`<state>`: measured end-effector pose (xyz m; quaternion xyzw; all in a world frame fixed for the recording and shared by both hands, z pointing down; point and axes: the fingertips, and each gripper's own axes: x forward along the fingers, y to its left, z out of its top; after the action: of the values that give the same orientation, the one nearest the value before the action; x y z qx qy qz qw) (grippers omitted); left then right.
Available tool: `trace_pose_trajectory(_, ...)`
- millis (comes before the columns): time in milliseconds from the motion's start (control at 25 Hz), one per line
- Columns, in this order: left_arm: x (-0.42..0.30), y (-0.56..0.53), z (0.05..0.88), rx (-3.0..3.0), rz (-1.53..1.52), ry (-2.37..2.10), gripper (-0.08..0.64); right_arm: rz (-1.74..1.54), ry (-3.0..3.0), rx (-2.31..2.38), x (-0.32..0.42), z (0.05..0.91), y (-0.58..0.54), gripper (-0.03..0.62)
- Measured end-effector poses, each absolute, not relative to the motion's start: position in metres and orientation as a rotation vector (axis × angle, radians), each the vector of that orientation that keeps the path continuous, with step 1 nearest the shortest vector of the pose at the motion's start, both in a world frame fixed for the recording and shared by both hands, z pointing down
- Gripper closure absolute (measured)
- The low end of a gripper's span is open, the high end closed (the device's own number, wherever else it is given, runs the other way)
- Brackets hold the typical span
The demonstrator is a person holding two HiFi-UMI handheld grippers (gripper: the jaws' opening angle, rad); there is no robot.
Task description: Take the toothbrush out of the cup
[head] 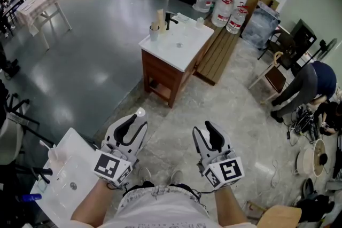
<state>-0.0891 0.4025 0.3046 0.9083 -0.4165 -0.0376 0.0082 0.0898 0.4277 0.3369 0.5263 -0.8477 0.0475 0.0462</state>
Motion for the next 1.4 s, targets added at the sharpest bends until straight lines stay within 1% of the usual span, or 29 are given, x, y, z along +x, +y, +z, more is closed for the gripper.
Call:
trace_pose_trajectory(440, -0.092, 0.405, 0.303, 2.831, -0.119, -1.332, 0.37, 0.149, -2.599, 1.6, 0.091, 0.335, 0.43, 0.366)
trace_pose_trajectory(680, -0.09, 0.407, 0.302, 2.827, -0.112, -1.348, 0.362, 0.152, -2.606, 1.6, 0.094, 0.335, 0.433, 0.347)
trace_pose_trajectory(1080, -0.076, 0.415, 0.298, 2.819, -0.108, -1.397, 0.346, 0.142, -2.641, 1.567, 0.107, 0.334, 0.438, 0.298)
trace_pose_trajectory(1400, -0.045, 0.423, 0.292, 2.805, -0.104, -1.465, 0.341, 0.13, -2.683, 1.514, 0.138, 0.331, 0.439, 0.295)
